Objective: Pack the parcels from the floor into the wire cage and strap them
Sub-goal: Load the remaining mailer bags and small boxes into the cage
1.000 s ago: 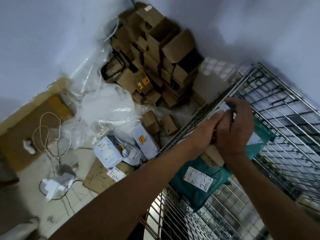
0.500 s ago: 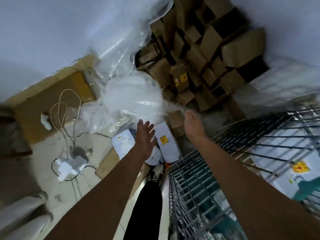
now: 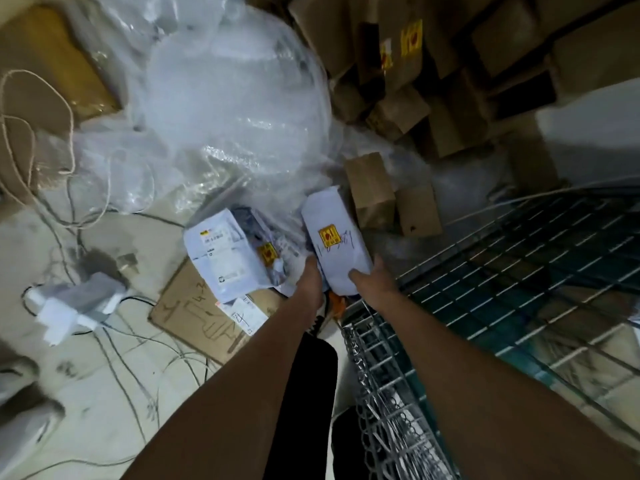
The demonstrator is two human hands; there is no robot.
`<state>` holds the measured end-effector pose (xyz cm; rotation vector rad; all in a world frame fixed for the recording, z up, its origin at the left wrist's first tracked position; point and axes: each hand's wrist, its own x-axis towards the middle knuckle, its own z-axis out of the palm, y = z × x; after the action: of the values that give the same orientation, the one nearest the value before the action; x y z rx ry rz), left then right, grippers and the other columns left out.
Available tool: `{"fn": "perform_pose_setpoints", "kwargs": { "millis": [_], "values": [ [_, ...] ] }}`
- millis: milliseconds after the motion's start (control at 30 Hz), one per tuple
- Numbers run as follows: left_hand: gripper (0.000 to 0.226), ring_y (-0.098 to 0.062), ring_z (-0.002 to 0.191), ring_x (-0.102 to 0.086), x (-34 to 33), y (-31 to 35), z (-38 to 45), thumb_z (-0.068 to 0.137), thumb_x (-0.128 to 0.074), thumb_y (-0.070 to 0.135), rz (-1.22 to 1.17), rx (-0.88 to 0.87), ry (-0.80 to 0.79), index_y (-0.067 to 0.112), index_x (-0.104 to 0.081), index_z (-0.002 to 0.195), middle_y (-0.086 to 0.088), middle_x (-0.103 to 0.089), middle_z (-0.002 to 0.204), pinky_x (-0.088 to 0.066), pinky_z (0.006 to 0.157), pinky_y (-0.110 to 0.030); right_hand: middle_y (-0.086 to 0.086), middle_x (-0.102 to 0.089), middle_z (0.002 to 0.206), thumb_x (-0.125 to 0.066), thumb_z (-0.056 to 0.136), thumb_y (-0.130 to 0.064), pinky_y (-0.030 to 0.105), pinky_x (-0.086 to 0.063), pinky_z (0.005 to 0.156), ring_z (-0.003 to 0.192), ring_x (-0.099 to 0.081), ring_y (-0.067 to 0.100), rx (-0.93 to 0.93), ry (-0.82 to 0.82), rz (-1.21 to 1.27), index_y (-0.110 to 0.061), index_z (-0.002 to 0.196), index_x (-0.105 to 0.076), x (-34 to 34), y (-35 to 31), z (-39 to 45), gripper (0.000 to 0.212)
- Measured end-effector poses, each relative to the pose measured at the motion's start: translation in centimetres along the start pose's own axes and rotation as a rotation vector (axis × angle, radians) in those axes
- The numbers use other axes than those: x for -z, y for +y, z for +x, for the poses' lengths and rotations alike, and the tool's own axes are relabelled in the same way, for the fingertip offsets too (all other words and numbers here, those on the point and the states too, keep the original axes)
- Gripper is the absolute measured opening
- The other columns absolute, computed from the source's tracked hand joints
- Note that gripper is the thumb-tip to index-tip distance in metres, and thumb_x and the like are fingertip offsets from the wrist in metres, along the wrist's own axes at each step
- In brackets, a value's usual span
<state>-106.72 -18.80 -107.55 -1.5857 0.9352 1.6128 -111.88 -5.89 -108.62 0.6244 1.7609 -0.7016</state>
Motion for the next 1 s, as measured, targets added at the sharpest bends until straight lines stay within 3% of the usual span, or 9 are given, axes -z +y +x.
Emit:
{"fn": "perform_pose_setpoints", "kwargs": {
  "millis": [67,100,167,300,467,600,700,867,1000],
  "values": [
    [0.063,-0.015,0.116,-0.066,-0.4,-0.4,1.9,0.108,-0.028,0.058,0.008,0.021,0.002,0.016,-0.046,0.151,0.001,-0.057,0.128,-0.046,0.081,-0.027,0.013,-0.044,0.154,-0.066,0.094,-0.026,0.045,-0.044,0.111,0.134,-0.049,0.035,0.009,0.000,-0.013,-0.018,0.162,-0.016,-0.5,0.7,1.8,0.084],
    [0.066,-0.023,0.125,-0.061,-0.6,-0.4,2.9,0.109,-0.029,0.056,-0.023,0.021,0.002,0.010,-0.044,0.153,-0.007,-0.055,0.145,-0.049,0.085,-0.028,0.014,-0.042,0.155,-0.066,0.094,-0.025,0.046,-0.043,0.111,0.135,-0.048,0.035,-0.004,0.006,-0.008,-0.018,0.162,-0.013,-0.7,0.8,2.6,0.087],
    [0.062,-0.026,0.117,-0.063,-1.2,-0.5,4.8,0.111,-0.030,0.047,-0.059,0.011,0.029,0.004,-0.044,0.154,-0.021,-0.047,0.157,-0.055,0.088,-0.026,0.015,-0.047,0.151,-0.065,0.093,-0.031,0.046,-0.047,0.105,0.131,-0.051,0.037,-0.056,0.049,-0.082,-0.019,0.160,-0.020,-1.1,1.0,3.9,0.082],
    [0.054,-0.031,0.143,-0.046,-2.6,-0.9,7.0,0.114,-0.029,0.038,-0.086,0.027,0.020,0.007,-0.041,0.156,-0.004,-0.046,0.157,-0.041,0.103,-0.037,0.012,-0.061,0.132,-0.056,0.091,-0.048,0.039,-0.047,0.087,0.116,-0.061,0.035,-0.054,0.244,-0.696,-0.021,0.133,-0.053,-1.5,0.9,5.3,0.050],
    [0.055,-0.029,0.141,-0.049,-2.8,-1.3,8.1,0.113,-0.031,0.043,-0.035,0.062,0.057,0.012,-0.041,0.157,-0.010,-0.046,0.159,-0.040,0.092,-0.030,0.011,-0.062,0.130,-0.064,0.088,-0.034,0.044,-0.056,0.090,0.107,-0.064,0.034,0.001,0.003,-0.189,-0.023,0.145,-0.042,-1.6,0.2,8.1,0.063],
    [0.045,-0.021,0.088,-0.064,-3.5,-1.2,8.3,0.112,-0.029,0.043,-0.023,0.077,-0.027,0.015,-0.057,0.133,-0.006,-0.070,0.120,-0.056,0.051,-0.024,0.010,-0.065,0.128,-0.069,0.084,-0.029,0.047,-0.058,0.092,0.105,-0.066,0.033,-0.018,-0.025,-0.079,-0.021,0.142,-0.048,-2.1,1.4,9.2,0.062],
    [0.050,-0.025,0.097,-0.064,-3.3,-1.3,9.4,0.113,-0.027,0.041,-0.072,0.005,-0.039,0.015,-0.055,0.145,-0.013,-0.060,0.147,-0.052,0.070,-0.032,0.012,-0.061,0.131,-0.070,0.080,-0.032,0.048,-0.058,0.093,0.109,-0.063,0.036,-0.008,0.018,-0.145,-0.023,0.148,-0.042,-2.4,2.2,9.0,0.074],
    [0.053,-0.038,0.139,-0.051,-4.3,-1.5,11.6,0.113,-0.027,0.037,-0.128,-0.009,-0.037,0.009,-0.046,0.154,-0.017,-0.051,0.154,-0.044,0.112,-0.044,0.015,-0.056,0.143,-0.071,0.086,-0.026,0.052,-0.053,0.099,0.120,-0.060,0.039,0.001,-0.004,-0.055,-0.021,0.158,-0.025,-2.8,2.1,10.3,0.085],
    [0.062,-0.038,0.146,-0.042,-5.4,-2.8,12.9,0.110,-0.033,0.045,-0.178,0.037,0.050,0.005,-0.038,0.157,-0.021,-0.042,0.159,-0.033,0.122,-0.045,0.015,-0.061,0.138,-0.078,0.076,-0.060,0.047,-0.054,0.098,0.117,-0.063,0.037,-0.058,-0.001,-0.126,-0.014,0.151,-0.041,-2.5,2.1,10.7,0.096]
  ]
}}
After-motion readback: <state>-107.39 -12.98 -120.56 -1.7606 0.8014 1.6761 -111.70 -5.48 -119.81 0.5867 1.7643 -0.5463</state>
